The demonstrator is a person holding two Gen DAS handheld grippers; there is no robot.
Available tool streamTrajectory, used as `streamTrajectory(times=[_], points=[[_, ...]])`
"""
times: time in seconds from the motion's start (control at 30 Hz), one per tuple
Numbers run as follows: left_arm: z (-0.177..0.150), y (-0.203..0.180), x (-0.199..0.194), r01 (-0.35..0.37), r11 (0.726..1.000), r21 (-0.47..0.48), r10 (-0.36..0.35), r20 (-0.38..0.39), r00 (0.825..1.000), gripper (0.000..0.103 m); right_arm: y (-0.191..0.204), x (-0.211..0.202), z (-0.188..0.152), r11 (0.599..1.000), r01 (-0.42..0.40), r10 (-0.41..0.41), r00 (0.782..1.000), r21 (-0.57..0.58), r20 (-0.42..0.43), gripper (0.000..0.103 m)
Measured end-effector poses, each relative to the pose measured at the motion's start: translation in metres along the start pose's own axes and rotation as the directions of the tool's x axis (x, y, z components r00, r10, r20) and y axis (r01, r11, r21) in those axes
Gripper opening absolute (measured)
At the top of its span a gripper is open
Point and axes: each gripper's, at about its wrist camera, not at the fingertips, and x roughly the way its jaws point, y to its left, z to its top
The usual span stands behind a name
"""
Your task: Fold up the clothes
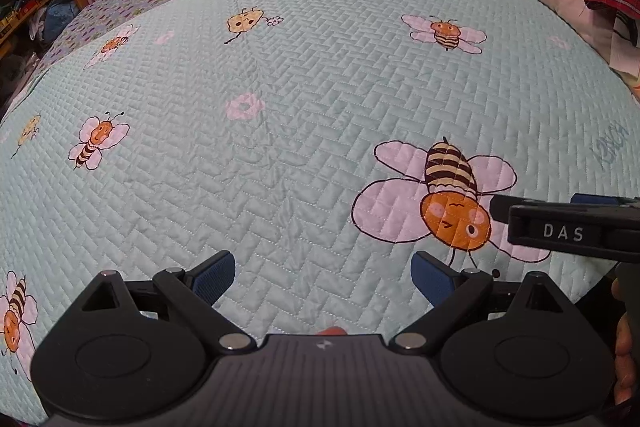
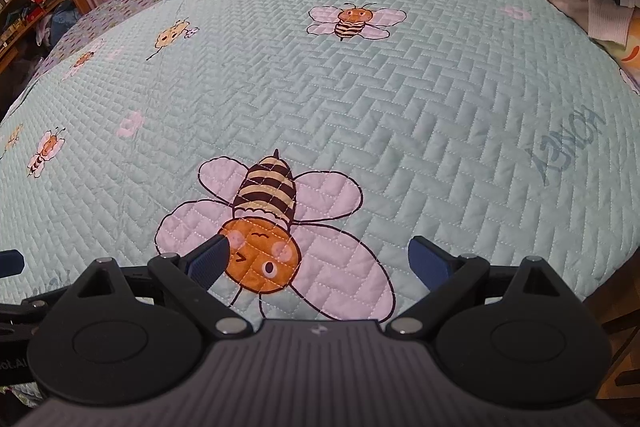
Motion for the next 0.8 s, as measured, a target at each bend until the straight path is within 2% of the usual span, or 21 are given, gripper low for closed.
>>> streamTrajectory(times=[0.27,0.47,0.57,0.7,0.8], points=[[-0.0002,-0.0003,0.0022,0.000,1.000,0.000,0.000,-0.010,1.000,0.095,0.0006,0.0001,0.0003,1.000,0.028,-0.028,1.000,-0.008,0.003,0.096],[-0.0004,-0.0047,0.0060,-0.027,1.000,0.015,0.028,-0.023,0.999,0.095,0.0037,-0.0050,0.0031,0.993,0.101,-0.098,0.994,-0.057,0.044,0.096],[-0.0010,-0.0056,0.0053,-0.036,0.999,0.020,0.037,-0.020,0.999,0.095,0.0014,-0.0072,0.0043,0.996,0.079,-0.078,0.996,-0.042,0.033,0.096],[0.0000,-0.0028,0.0045,-0.036,0.999,0.014,0.036,-0.020,0.999,0.095,0.0013,-0.0075,0.0035,0.999,-0.032,0.032,0.999,0.002,-0.025,0.096],[0.0003,-0.0024,0.0031,-0.034,0.999,0.015,0.034,-0.015,0.999,0.095,0.0092,-0.0086,0.0015,0.999,-0.049,0.049,0.998,-0.012,-0.031,0.096]])
